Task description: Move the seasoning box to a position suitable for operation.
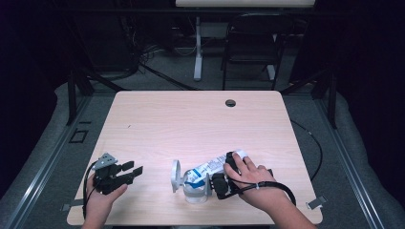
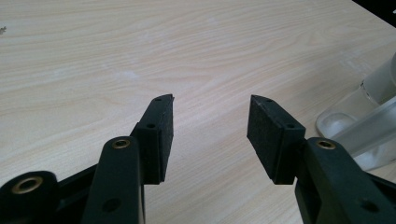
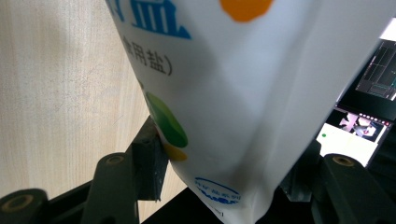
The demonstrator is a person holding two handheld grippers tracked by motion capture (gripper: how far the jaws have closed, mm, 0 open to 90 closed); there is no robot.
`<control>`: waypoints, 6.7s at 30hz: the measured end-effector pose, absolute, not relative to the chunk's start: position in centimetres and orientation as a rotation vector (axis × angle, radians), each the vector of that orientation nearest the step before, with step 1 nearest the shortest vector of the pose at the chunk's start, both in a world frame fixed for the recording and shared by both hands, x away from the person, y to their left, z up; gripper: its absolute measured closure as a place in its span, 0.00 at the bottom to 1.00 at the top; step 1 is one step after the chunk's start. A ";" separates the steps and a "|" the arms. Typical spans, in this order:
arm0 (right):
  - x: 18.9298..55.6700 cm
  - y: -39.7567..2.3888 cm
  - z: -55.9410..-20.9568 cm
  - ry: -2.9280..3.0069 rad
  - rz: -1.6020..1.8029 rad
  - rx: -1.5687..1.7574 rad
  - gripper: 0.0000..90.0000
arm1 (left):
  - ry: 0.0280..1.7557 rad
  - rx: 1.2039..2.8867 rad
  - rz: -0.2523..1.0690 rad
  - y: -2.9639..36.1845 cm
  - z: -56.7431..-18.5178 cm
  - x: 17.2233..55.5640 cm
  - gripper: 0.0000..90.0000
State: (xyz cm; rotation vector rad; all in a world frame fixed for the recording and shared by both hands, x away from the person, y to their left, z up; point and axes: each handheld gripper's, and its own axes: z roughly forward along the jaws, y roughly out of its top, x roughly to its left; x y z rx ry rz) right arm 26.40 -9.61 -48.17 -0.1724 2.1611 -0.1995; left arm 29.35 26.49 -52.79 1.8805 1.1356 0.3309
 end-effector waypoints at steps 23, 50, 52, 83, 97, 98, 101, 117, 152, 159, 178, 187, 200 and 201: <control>26.3 -9.6 -48.1 2.158 -0.200 -0.178 0.49 | 1.140 1.882 0.331 26.6 -52.9 29.4 0.57; 26.2 -9.5 -48.0 2.151 -0.210 -0.194 0.49 | 1.145 1.876 0.330 26.6 -52.9 29.4 0.57; 26.2 -9.5 -48.0 2.150 -0.211 -0.195 0.49 | 1.146 1.876 0.330 26.6 -52.9 29.4 0.57; 26.0 -9.4 -47.9 2.132 -0.233 -0.221 0.50 | 1.148 1.881 0.329 26.8 -52.9 29.4 0.57; 26.0 -9.4 -47.9 2.131 -0.232 -0.225 0.50 | 1.150 1.882 0.327 26.8 -52.9 29.4 0.57; 26.0 -9.4 -47.9 2.131 -0.232 -0.225 0.50 | 1.150 1.882 0.327 26.8 -52.9 29.4 0.57; 26.0 -9.4 -47.9 2.130 -0.232 -0.227 0.50 | 1.151 1.881 0.326 26.8 -52.9 29.4 0.57; 26.0 -9.3 -47.7 2.124 -0.251 -0.239 0.50 | 1.156 1.874 0.326 26.8 -53.1 29.5 0.57; 26.1 -9.2 -47.7 2.122 -0.251 -0.254 0.51 | 1.158 1.866 0.329 27.1 -53.1 29.4 0.57; 26.1 -9.2 -47.8 2.125 -0.240 -0.253 0.51 | 1.153 1.877 0.329 27.1 -53.2 29.5 0.57; 26.0 -9.2 -47.7 2.106 -0.267 -0.275 0.51 | 1.123 1.895 0.340 27.1 -53.2 29.4 0.57; 26.0 -9.2 -47.9 2.109 -0.247 -0.280 0.52 | 1.115 1.905 0.338 26.6 -53.1 29.3 0.57; 26.0 -9.2 -47.9 2.108 -0.248 -0.284 0.52 | 1.129 1.897 0.335 26.7 -53.2 29.4 0.57; 26.0 -9.2 -47.9 2.108 -0.248 -0.284 0.52 | 1.129 1.897 0.335 26.7 -53.2 29.4 0.57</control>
